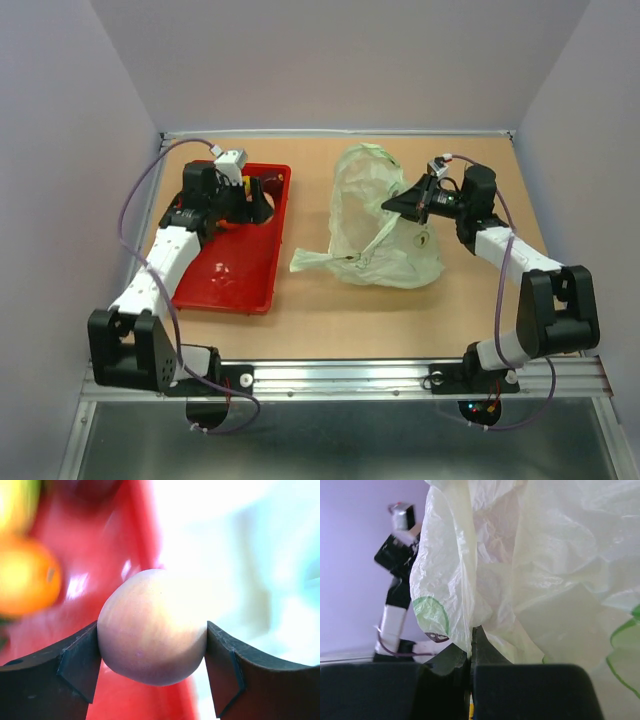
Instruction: Place the fake fruits into the plastic bag and tie a complex knot
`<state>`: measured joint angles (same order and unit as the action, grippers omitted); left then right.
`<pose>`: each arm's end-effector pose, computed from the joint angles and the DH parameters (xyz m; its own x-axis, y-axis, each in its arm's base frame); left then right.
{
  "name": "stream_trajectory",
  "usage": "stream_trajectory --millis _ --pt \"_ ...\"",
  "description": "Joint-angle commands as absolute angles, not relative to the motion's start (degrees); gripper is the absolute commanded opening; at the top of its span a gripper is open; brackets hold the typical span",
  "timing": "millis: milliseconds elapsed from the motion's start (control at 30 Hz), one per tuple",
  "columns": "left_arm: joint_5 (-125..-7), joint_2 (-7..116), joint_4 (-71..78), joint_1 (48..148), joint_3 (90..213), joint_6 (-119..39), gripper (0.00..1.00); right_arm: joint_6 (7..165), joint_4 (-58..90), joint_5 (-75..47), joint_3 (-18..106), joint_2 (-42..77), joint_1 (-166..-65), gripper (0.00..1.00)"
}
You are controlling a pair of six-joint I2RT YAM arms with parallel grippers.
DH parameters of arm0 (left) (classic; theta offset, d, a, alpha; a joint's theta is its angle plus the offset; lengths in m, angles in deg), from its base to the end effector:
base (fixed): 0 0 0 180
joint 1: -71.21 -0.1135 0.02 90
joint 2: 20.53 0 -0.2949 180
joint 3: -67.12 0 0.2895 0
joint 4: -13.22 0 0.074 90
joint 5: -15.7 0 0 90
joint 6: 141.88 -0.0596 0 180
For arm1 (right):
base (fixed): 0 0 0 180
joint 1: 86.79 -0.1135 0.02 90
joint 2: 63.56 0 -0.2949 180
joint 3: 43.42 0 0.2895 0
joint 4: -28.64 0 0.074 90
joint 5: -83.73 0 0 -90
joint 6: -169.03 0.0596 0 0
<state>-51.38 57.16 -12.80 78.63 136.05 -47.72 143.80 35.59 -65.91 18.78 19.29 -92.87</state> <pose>0.3432 -0.0681 0.2840 -0.5958 0.0102 -0.8031 0.3940 0.8751 -0.2811 0.3479 0.0888 0.2794 -0.9029 0.3636 -0.2293 -0.1651 0.1991 0.9660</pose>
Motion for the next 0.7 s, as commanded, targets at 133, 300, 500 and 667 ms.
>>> stream_trajectory --millis 133,300,500,667 --pt "-38.61 47.49 -2.96 84.55 147.27 -44.5 0.58 174.72 69.63 -68.41 14.25 23.27 -93.29 0.01" --pt "-40.37 49.77 -0.6 92.64 148.25 -46.17 0.62 179.04 74.15 -68.76 12.57 24.15 -93.29 0.0" --pt "-39.32 58.02 0.64 101.24 151.76 -44.85 0.66 178.87 74.51 -70.17 11.26 24.42 -93.29 0.0" --pt "-42.03 63.13 -1.81 104.69 152.64 -45.91 0.87 178.43 74.51 -70.43 10.55 24.94 -93.2 0.0"
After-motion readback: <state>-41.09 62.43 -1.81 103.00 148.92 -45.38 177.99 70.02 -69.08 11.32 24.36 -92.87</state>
